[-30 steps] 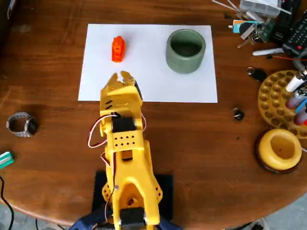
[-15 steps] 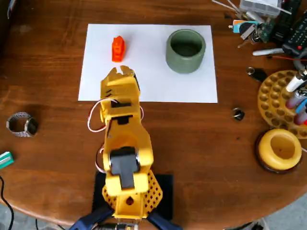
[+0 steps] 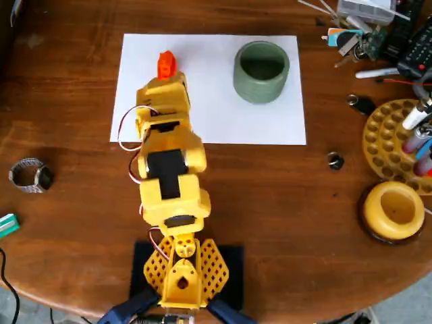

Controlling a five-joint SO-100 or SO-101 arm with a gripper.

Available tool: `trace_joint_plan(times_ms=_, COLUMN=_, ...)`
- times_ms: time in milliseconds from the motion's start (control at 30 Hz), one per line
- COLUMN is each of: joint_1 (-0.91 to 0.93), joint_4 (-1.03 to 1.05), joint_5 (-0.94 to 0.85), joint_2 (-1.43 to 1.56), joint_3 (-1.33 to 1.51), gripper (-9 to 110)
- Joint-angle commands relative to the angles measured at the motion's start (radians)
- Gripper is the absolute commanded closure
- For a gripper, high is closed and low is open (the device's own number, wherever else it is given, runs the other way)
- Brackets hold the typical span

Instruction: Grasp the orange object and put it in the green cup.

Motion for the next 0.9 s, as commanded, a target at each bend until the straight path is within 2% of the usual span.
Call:
trace_joint_plan(times_ms=0, joint_1=-0.012, joint_4=-0.015, joint_5=0.006, joint_2=-0.058, joint_3=-0.083, gripper=86)
trace_joint_plan(times_ms=867, joint_1=-0.015, joint_4=-0.017, joint_5=0.043, joint_2=-0.380, joint_3=-0.396, gripper=83)
